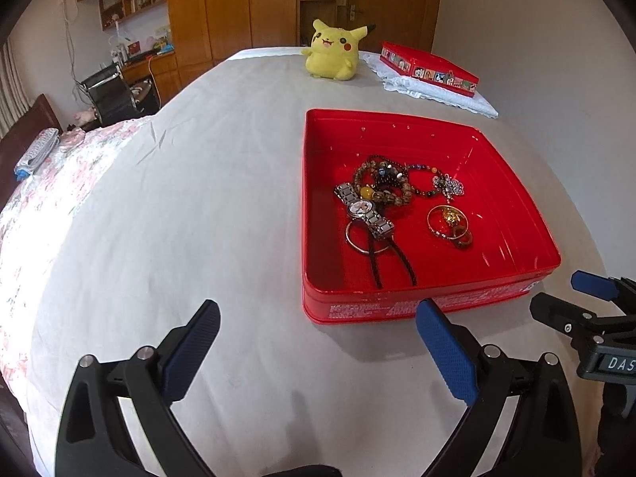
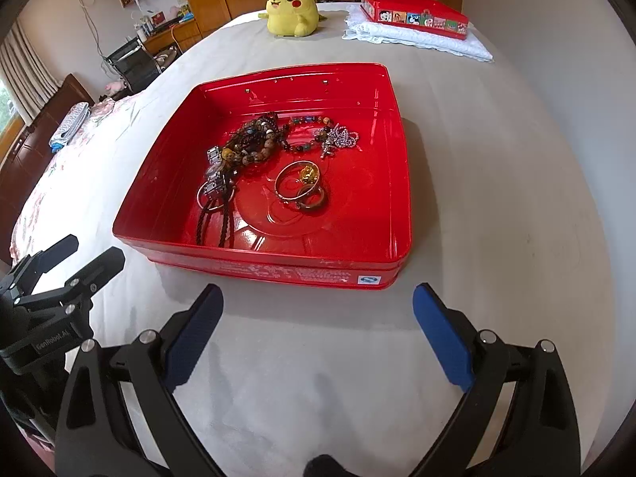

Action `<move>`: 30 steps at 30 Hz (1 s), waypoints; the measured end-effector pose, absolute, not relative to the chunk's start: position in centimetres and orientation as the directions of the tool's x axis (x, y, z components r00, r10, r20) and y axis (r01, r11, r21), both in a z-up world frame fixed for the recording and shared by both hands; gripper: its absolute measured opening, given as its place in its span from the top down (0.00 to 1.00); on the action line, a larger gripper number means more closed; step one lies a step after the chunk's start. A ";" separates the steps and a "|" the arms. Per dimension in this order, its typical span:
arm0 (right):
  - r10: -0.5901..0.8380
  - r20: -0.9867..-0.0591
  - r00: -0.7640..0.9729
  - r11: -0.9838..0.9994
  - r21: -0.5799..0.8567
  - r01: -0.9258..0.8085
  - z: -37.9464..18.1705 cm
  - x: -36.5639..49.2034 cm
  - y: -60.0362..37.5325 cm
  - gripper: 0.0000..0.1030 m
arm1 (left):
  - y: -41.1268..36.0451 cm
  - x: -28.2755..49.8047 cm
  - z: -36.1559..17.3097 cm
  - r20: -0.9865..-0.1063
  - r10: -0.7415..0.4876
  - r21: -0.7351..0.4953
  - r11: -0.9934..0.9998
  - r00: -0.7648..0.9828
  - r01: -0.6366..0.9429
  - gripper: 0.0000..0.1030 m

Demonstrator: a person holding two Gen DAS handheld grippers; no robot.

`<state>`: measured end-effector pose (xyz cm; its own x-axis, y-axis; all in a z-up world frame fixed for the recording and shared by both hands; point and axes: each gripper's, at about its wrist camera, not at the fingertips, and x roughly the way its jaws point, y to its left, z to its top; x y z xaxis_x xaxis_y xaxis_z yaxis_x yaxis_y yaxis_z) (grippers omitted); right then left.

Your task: Organize jewelry

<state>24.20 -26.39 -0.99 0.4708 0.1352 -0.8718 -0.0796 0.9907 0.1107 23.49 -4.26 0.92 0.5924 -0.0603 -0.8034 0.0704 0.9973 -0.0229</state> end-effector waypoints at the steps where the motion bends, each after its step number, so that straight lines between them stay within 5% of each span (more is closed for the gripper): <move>1: 0.135 -0.872 0.471 0.991 0.110 -0.079 -1.0 24.2 -26.4 0.07 | -4.3 23.5 0.9 -0.803 -0.060 -0.022 0.997 0.593 0.071 0.04; 30: 0.138 -0.869 0.475 0.990 0.110 -0.088 -0.9 24.1 -26.1 0.07 | -4.4 23.4 1.1 -0.802 -0.066 -0.022 0.997 0.594 0.080 0.04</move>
<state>24.10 -26.14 -0.93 0.4746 0.1385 -0.8692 -0.0877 0.9901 0.1098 23.40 -4.42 1.10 0.5937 -0.0656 -0.8020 0.0802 0.9965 -0.0221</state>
